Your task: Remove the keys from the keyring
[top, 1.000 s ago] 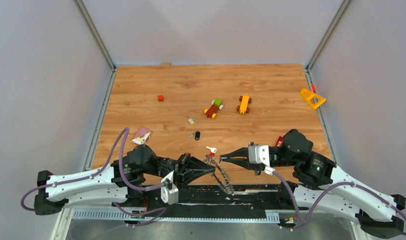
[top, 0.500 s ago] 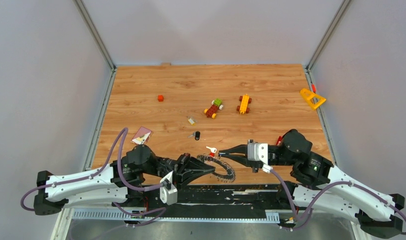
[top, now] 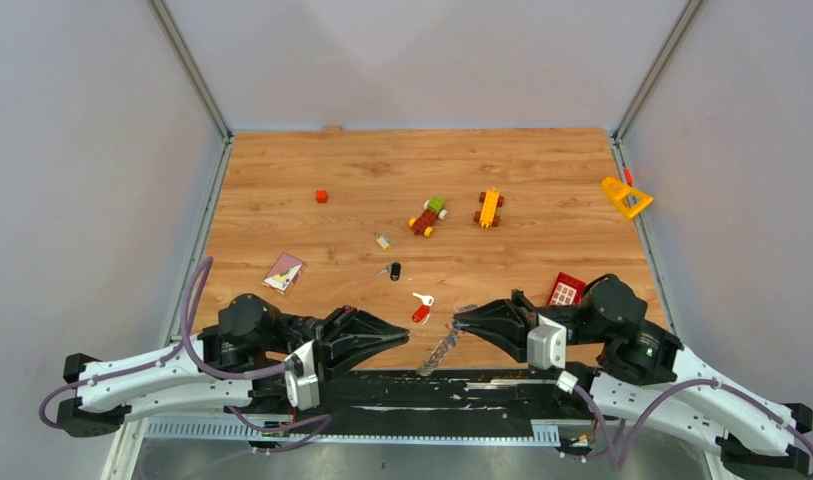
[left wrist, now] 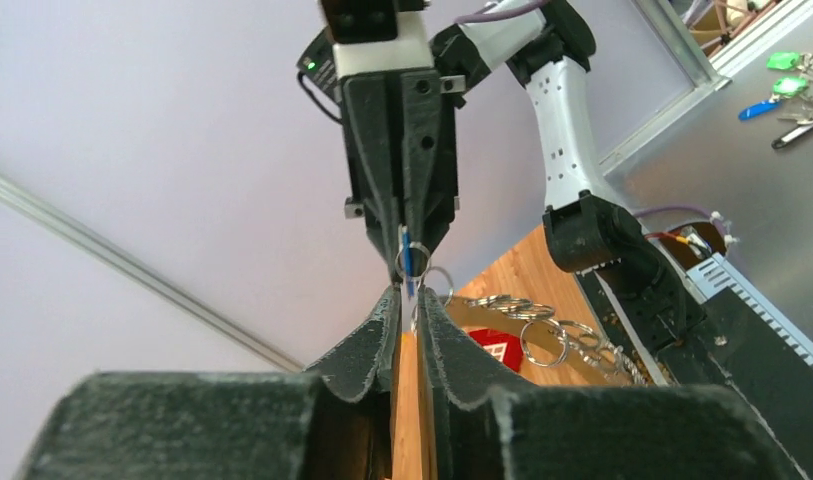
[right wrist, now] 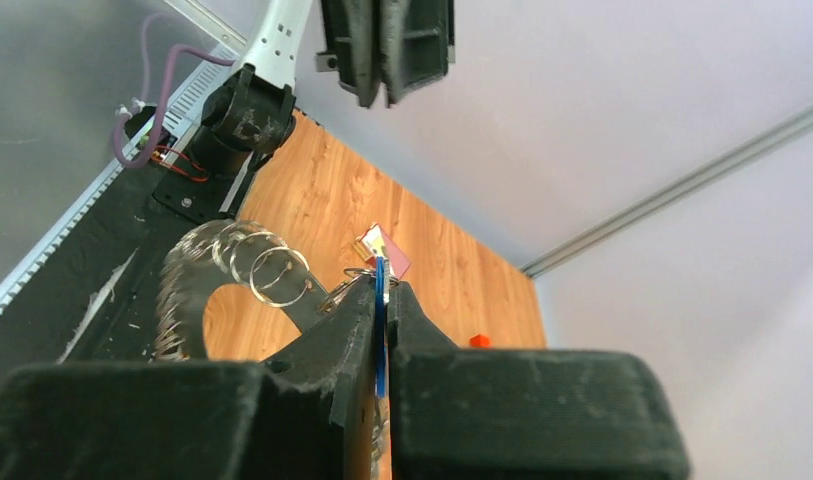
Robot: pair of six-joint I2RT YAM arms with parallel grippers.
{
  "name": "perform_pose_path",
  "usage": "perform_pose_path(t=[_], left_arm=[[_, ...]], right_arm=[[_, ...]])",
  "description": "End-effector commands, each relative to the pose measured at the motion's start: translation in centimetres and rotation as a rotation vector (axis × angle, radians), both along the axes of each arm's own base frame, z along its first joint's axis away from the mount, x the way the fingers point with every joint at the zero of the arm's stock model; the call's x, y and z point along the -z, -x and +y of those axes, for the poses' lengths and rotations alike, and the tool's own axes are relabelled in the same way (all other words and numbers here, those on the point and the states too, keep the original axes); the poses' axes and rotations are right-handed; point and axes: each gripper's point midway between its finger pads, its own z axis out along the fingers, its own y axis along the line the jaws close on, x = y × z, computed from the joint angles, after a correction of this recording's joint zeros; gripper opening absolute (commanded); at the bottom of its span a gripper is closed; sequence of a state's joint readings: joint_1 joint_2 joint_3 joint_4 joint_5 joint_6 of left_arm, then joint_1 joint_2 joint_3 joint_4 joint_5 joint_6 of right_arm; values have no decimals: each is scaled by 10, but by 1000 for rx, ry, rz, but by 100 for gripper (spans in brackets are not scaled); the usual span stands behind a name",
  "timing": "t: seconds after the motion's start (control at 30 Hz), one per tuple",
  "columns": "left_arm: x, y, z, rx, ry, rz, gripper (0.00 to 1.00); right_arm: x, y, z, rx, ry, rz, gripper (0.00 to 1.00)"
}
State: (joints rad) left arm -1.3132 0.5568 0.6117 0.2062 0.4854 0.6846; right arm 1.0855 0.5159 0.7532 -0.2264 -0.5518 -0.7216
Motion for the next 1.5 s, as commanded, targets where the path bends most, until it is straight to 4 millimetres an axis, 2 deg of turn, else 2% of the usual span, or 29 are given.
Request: perform_pose_path(t=[0.0,0.13,0.27,0.53,0.87,1.13,1.27,1.47], left_arm=[[0,-6,6,-32,16,90,20],[4,-5,5,-28,14,116,27],[7,-6,5,-33,10,123,28],[11,-7,4,-35,3,132,28],[22,-7,-4,-25,-32,138,29],[28,-8,-9,-26,-55,145,30],[30,-9,-11,-29,-61,144,30],[31,-8,-12,-23,-67,145,30]], right_arm=[[-21,25,-12,-118,-78,-200,0],[-14,45,-18,-226,-71,-312,0],[-9,63,-24,-325,-67,-361,0],[-4,83,-30,-448,-53,-383,0],[-8,106,-45,-574,-51,-413,0],[-14,137,-73,-742,-61,-434,0],[-16,145,-80,-787,-78,-450,0],[-16,143,-78,-778,-82,-459,0]])
